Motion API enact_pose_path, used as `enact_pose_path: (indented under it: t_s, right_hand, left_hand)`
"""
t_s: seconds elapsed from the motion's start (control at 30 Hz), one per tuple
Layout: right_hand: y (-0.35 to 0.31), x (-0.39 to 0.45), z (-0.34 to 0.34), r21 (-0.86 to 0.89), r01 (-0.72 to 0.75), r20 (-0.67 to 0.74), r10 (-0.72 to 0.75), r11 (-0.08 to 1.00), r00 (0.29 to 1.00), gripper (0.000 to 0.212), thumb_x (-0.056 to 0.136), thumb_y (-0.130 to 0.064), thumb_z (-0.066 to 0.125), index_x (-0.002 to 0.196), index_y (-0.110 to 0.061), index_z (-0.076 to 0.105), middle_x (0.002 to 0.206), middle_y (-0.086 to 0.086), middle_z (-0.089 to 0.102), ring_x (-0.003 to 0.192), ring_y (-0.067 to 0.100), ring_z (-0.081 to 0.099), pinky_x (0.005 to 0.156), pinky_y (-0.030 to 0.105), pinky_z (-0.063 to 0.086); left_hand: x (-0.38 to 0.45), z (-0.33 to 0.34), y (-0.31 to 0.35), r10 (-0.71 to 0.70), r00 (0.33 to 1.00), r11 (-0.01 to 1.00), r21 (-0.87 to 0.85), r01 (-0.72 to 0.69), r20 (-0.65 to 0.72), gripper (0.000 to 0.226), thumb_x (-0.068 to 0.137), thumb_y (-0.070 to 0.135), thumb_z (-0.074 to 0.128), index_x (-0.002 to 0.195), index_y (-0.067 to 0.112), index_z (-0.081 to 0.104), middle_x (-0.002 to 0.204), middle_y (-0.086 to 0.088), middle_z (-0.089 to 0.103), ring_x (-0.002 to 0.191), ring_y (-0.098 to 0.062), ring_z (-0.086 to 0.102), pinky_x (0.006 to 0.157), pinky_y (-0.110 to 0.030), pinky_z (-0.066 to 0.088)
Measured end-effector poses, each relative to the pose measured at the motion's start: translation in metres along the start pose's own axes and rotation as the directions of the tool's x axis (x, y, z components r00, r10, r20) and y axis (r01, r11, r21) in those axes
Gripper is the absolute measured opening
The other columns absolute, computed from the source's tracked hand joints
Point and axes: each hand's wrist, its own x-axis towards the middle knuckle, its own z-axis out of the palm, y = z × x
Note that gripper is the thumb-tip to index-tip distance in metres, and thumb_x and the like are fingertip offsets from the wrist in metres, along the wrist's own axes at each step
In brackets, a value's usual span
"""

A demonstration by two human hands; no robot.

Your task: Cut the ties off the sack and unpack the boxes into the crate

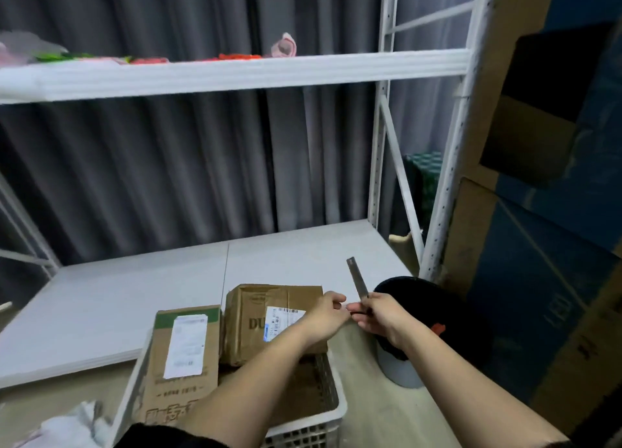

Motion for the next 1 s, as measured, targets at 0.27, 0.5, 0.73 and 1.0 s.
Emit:
enact_pose_path:
  t_s: [0.27,0.5,0.73,1.0]
  right_hand:
    - [0.057,0.129,-0.006,0.053,-0.124,-0.033,0.125,0.991,0.992,0.029,0.102,-0.014,0.038,0.081,-0.009,0.057,0.056,-0.004,0.069,0.041,0.009,0.063,0.033,0.011,0.034]
    - [0.106,0.215,0.004,-0.011,-0.134,-0.027,0.134,0.991,0.991,0.036,0.1,-0.022,0.039,0.064,-0.018,0.045,0.037,-0.008,0.04,0.029,0.004,0.027,0.036,0.014,0.014]
    - [0.12,0.261,0.017,-0.074,-0.137,-0.058,0.133,0.988,0.989,0.036,0.094,-0.008,0.04,0.059,-0.018,0.044,0.038,-0.008,0.037,0.036,0.007,0.026,0.043,0.019,0.015]
    - [0.134,0.284,0.015,-0.004,-0.132,-0.131,0.131,0.991,0.983,0.031,0.092,-0.005,0.049,0.061,-0.004,0.054,0.06,0.012,0.049,0.051,0.017,0.041,0.049,0.024,0.027]
  left_hand:
    - [0.12,0.027,-0.06,-0.064,0.998,0.998,0.007,0.064,0.001,0.055,0.095,0.014,0.054,0.145,0.008,0.033,0.142,-0.007,0.046,0.128,-0.019,0.047,0.095,-0.018,0.035]
    - [0.184,0.046,-0.094,-0.113,0.994,0.993,-0.039,0.113,0.008,0.045,0.096,0.001,0.044,0.14,0.003,0.034,0.117,-0.006,0.055,0.101,-0.016,0.057,0.068,-0.011,0.041]
    - [0.219,0.049,-0.112,-0.147,0.989,0.989,-0.031,0.146,-0.003,0.048,0.093,-0.003,0.041,0.14,0.002,0.034,0.114,-0.002,0.05,0.119,-0.026,0.054,0.098,-0.03,0.045]
    - [0.224,0.053,-0.113,-0.129,0.992,0.984,-0.121,0.128,0.003,0.056,0.093,-0.009,0.04,0.145,0.004,0.028,0.144,-0.009,0.04,0.129,-0.016,0.043,0.092,-0.015,0.036]
